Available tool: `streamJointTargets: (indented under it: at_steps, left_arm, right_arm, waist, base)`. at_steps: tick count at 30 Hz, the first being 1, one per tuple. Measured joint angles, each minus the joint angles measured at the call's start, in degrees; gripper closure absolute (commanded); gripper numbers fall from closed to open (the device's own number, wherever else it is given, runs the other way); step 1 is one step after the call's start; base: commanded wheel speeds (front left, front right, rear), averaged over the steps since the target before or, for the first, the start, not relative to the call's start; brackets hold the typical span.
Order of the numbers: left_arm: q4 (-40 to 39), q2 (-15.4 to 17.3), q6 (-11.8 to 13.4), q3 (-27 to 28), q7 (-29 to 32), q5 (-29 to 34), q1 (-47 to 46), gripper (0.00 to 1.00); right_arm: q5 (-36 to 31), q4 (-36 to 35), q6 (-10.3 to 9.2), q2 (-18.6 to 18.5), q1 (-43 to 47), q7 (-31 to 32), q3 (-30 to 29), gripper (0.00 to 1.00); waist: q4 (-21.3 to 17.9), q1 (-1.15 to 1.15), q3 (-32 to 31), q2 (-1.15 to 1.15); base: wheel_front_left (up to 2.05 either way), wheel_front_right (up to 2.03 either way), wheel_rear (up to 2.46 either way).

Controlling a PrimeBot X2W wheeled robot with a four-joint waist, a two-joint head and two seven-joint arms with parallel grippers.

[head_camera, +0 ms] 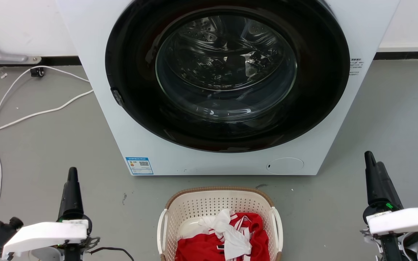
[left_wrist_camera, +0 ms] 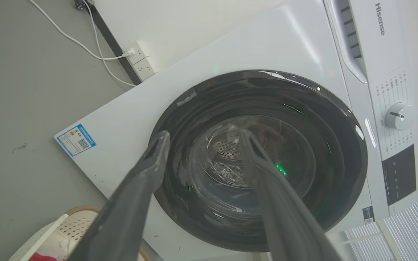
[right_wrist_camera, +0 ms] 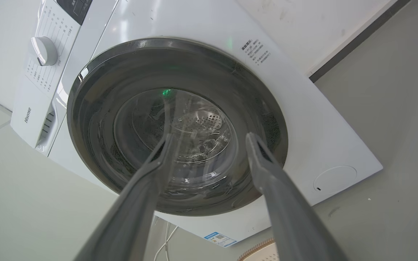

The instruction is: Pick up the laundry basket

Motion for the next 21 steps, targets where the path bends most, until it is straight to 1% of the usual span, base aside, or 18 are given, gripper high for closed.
streamJointTargets:
  at_steps: [3, 10, 17, 21]
  left_arm:
    - [-2.3, 0.0, 0.8, -1.6, -0.5, 4.1, 0.6, 0.00]
    - [-6.2, 0.0, 0.7, -5.8, -1.9, 13.2, 1.8, 0.00]
    - [-8.5, 0.0, 0.7, -9.7, -3.0, 24.0, 2.2, 0.00]
    - [-9.4, 0.0, 1.9, -11.8, -3.7, 29.8, 2.2, 0.00]
  right_arm:
    - [-4.9, -1.7, 0.00, 0.0, 0.0, -0.6, 0.7, 0.00]
    - [-13.4, -4.4, 0.00, 0.0, 0.1, -1.8, 1.5, 0.00]
    - [-21.1, -5.8, 0.00, 0.0, 0.4, -3.0, 2.6, 0.00]
    - [-24.7, -6.3, 0.00, 0.0, 0.5, -3.8, 2.6, 0.00]
  waist:
    - [0.0, 0.00, 0.1, 0.00]
    - [-0.2, 0.00, 0.2, 0.00]
    - [-0.3, 0.00, 0.3, 0.00]
    - [-0.4, 0.00, 0.4, 0.00]
  base:
    - [0.00, 0.00, 0.00]
    - [0.00, 0.00, 0.00]
    - [0.00, 0.00, 0.00]
    - [0.00, 0.00, 0.00]
